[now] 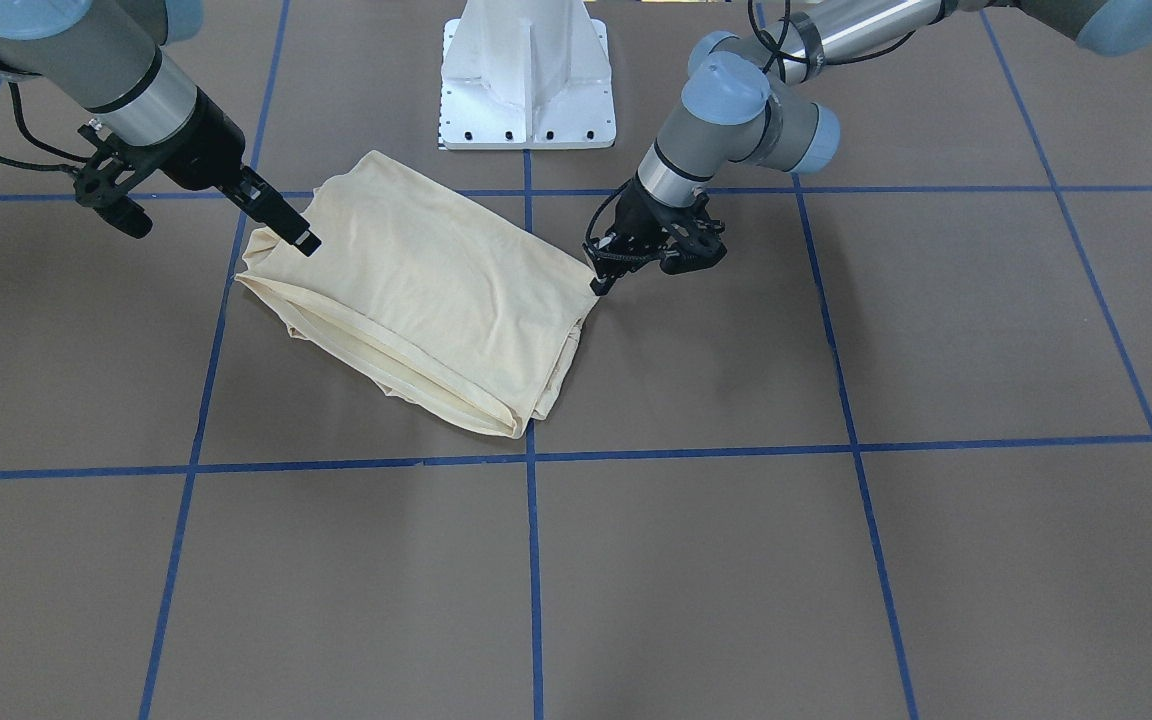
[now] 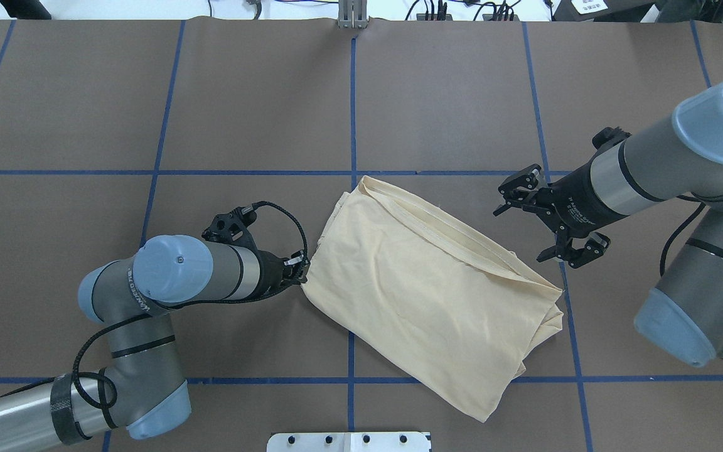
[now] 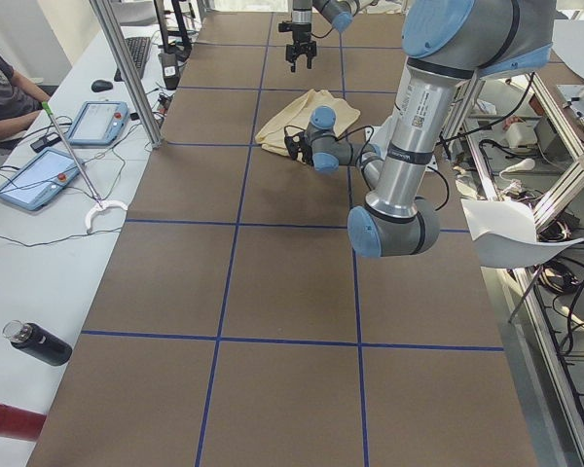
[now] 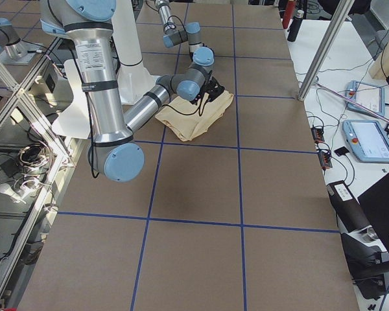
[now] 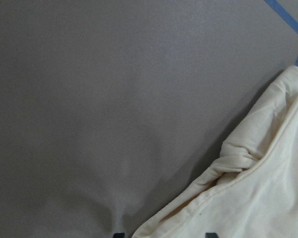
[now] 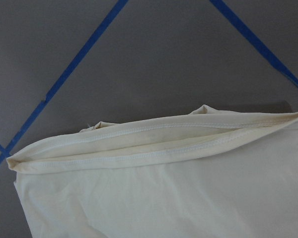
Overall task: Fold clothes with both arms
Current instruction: 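Grasp the shirt corner nearest the left gripper and pull it, turning the shirt lengthwise, then release and withdraw the left gripper while the right gripper moves to the shirt's near corner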
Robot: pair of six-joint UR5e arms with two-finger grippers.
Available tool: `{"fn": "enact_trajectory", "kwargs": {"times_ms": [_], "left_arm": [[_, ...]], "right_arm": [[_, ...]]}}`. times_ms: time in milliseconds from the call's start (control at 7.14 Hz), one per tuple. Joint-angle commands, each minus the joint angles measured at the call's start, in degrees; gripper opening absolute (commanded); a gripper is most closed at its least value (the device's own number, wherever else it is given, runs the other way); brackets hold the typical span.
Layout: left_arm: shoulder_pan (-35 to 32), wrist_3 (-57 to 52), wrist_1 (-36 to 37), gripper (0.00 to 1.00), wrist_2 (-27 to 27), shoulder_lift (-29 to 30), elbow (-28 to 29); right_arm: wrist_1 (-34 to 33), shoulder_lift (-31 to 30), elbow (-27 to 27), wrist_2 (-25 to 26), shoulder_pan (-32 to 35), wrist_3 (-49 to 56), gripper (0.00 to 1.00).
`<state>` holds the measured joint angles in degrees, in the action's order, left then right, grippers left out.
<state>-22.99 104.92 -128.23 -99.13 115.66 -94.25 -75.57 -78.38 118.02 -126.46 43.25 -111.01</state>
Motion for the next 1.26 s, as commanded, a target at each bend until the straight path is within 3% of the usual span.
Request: {"fn": "enact_trajectory", "kwargs": {"times_ms": [0, 140, 420, 560, 700, 840, 980, 1120], "left_arm": [[-5.88, -7.74, -0.17, 0.0, -0.01, 1.58, 1.95], [-10.71, -11.11, -0.52, 0.0, -0.01, 3.94, 5.35], [-18.19, -14.28, -5.41, 0.0, -0.01, 14.02, 21.82], [-20.23, -15.43, -12.24, 0.0, 0.07, 17.03, 29.92], [-22.08, -17.88, -13.7, 0.44, -0.27, 18.28, 32.61], [-23.4, -19.39, -13.62, 0.6, -1.15, 18.38, 31.33], [-25.16, -19.31, -13.19, 0.6, -4.81, 17.42, 28.1], [-26.83, -19.4, -13.27, 0.6, -9.46, 12.8, 23.1]], "right_arm": [[0.25, 0.16, 0.28, 0.25, -0.01, -0.09, 1.0], [0.42, 0.25, 0.2, 0.34, -0.36, -0.17, 1.0], [0.16, 3.48, -0.94, 1.82, -3.24, -0.17, 1.0], [0.16, 4.8, -1.64, 7.05, -4.83, -0.52, 1.0], [0.25, 5.51, -1.65, 12.33, -8.06, -0.87, 1.0], [0.16, 6.22, -1.74, 17.16, -12.18, -1.84, 1.0], [-0.28, 6.31, -2.17, 23.74, -17.62, -5.33, 1.0], [-0.37, 6.66, -3.4, 28.5, -22.2, -14.84, 1.0]]}}
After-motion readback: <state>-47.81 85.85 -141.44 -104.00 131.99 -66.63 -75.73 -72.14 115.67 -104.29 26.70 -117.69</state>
